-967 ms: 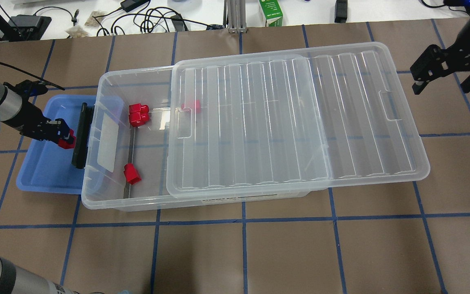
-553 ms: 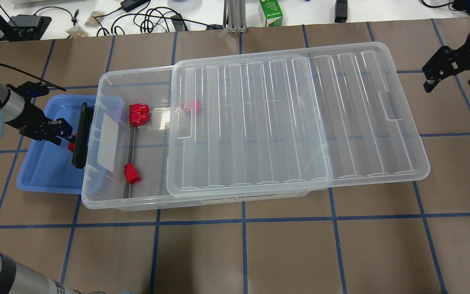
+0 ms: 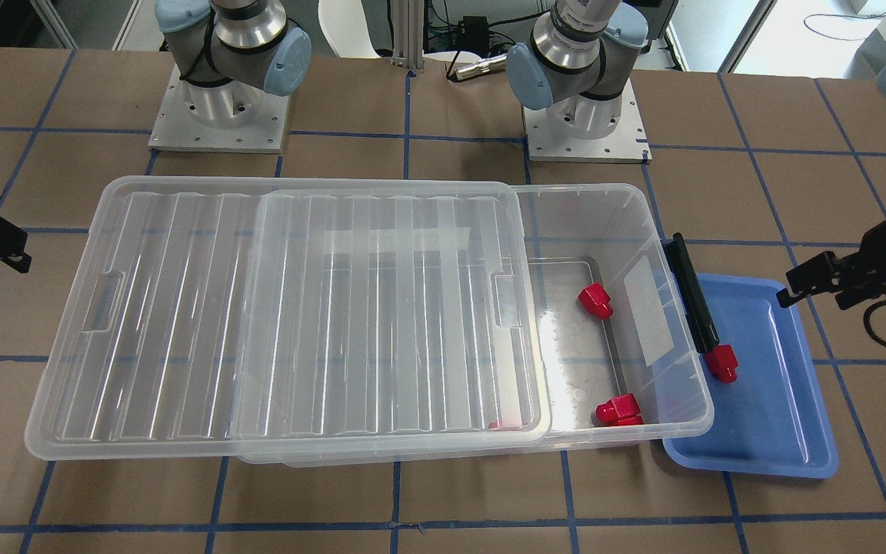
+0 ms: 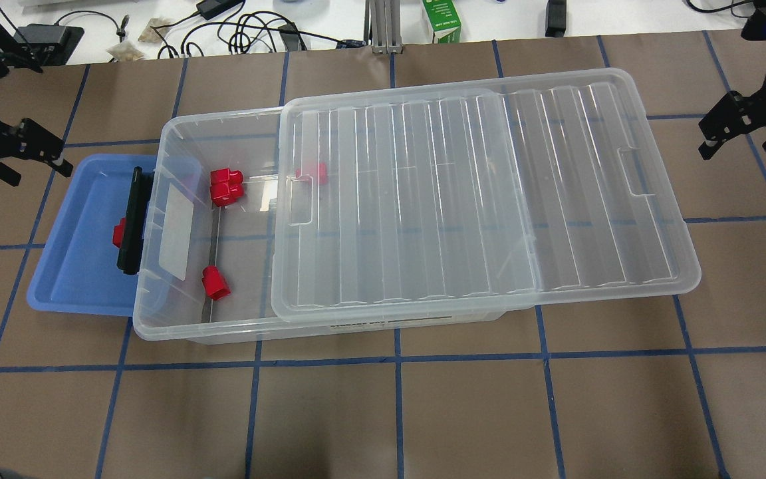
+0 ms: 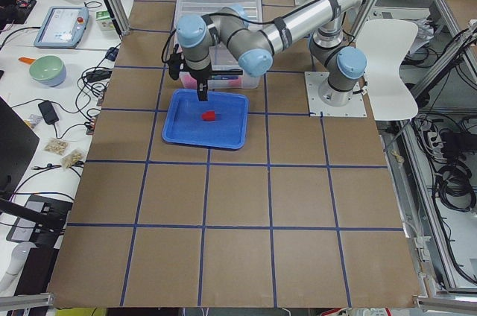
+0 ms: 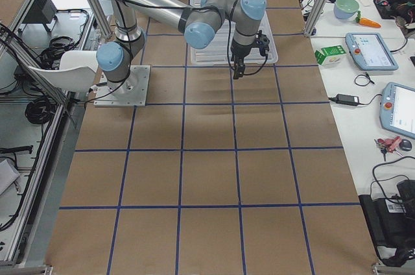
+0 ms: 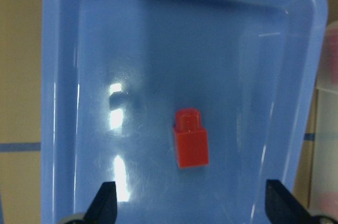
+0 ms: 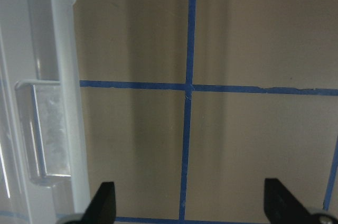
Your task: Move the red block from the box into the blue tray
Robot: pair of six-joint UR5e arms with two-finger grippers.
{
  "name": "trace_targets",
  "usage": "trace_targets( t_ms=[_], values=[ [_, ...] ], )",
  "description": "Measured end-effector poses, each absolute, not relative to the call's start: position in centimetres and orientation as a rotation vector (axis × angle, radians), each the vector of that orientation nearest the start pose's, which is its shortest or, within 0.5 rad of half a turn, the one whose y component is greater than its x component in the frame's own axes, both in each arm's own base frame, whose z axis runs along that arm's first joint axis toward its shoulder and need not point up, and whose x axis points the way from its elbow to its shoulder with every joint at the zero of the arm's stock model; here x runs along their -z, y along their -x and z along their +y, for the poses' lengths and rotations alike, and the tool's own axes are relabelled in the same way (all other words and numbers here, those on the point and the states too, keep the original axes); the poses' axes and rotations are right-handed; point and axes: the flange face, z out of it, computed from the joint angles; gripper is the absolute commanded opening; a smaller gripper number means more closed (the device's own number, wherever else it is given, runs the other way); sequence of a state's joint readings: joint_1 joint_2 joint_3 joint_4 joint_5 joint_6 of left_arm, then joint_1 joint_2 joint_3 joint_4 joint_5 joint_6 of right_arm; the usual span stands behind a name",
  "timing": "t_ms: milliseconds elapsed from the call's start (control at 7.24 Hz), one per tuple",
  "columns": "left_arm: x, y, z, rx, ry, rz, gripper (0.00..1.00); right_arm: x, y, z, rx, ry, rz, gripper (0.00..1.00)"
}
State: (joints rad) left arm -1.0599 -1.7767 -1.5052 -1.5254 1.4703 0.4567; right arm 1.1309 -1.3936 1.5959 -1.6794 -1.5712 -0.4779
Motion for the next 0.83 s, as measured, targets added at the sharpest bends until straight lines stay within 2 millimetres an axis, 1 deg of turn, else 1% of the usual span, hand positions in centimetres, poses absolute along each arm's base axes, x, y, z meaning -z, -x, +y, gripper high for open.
trace_targets(
  t_ms=[138,276,414,553,691,829],
  values=[
    [-45.7,-11.2,-55.7,-0.043,0.129,3.258,1.00,-37.6,11.4,-55.5,-0.146,0.056,3.090,1.00],
    [-49.1,-5.9,-54.9,0.001,0.141,3.239,1.00,-36.4,11.2,-55.4,-0.153,0.058,3.087,1.00],
    [-50.8,-1.3,-54.0,0.027,0.151,3.229,1.00,-35.7,10.9,-55.1,-0.165,0.062,3.082,1.00],
    [-51.2,1.8,-53.4,0.023,0.173,3.222,1.00,-35.1,10.6,-54.9,-0.178,0.066,3.076,1.00],
    [-51.2,3.5,-52.9,0.022,0.182,3.216,1.00,-34.7,10.4,-54.8,-0.187,0.070,3.072,1.00],
    [-51.6,4.3,-52.4,0.033,0.184,3.219,1.00,-34.5,10.2,-54.7,-0.193,0.074,3.069,1.00]
  ],
)
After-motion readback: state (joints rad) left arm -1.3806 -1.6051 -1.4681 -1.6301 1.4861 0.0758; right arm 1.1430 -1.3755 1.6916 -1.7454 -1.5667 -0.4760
